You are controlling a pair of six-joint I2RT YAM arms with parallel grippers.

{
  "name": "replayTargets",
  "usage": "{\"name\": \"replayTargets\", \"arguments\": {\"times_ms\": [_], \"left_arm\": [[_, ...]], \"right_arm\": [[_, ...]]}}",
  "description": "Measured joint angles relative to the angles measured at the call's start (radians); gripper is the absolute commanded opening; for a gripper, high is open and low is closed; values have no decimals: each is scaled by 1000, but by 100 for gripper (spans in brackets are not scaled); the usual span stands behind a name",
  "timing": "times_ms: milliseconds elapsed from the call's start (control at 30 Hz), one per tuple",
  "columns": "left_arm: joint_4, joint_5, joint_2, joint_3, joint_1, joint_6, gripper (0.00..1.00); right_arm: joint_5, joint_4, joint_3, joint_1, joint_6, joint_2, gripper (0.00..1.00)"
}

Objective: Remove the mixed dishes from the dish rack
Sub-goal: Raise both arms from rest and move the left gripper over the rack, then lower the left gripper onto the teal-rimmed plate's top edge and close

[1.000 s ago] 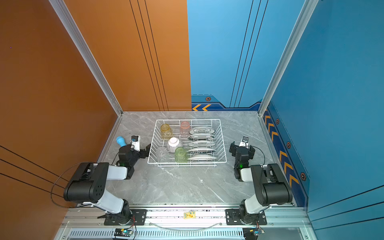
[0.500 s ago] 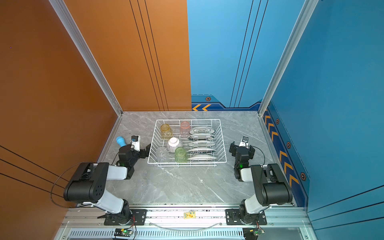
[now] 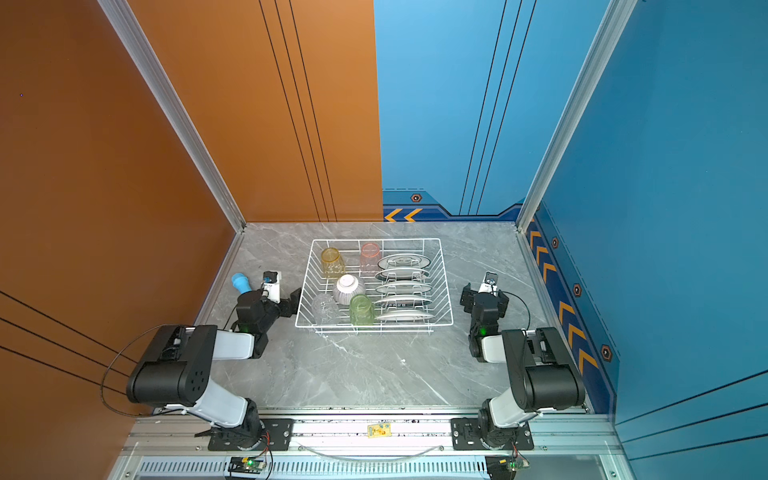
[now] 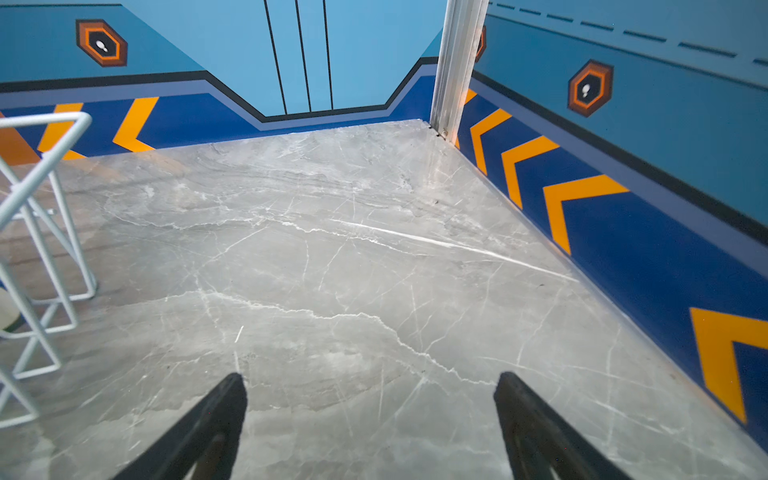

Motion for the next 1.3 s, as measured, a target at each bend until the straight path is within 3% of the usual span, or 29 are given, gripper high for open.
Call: {"name": "replayTargets", "arguments": {"times_ms": [167,233,367,500,700,967,1100,1300], "left_arm": [[-275,-23,-124,124,6,-23,54],[-384,-36,-197,196,-24,-37,54],[-595,-105,-331,359,-166,-68,55],[-751,-145,-354,541,-296,-91,53],[-1010,-175,-180,940,-427,-74,53],[-1323,-205,195,1451,-607,120,52],[-1470,-158,323,1611,-628,222,48],[-1653,-42,449,1796,-632,351,43]], "right_arm": [[-32,-199,80,-32,13,-117,86],[-51,-269,109,-52,18,-192,86],[-99,-512,225,-95,40,-349,86],[-166,-774,425,-131,93,-406,90],[-311,-1114,699,-140,132,-395,89],[-480,-1422,863,-137,151,-308,80],[-549,-1500,895,-121,153,-273,75],[-589,-1562,958,-48,145,-218,76]]}}
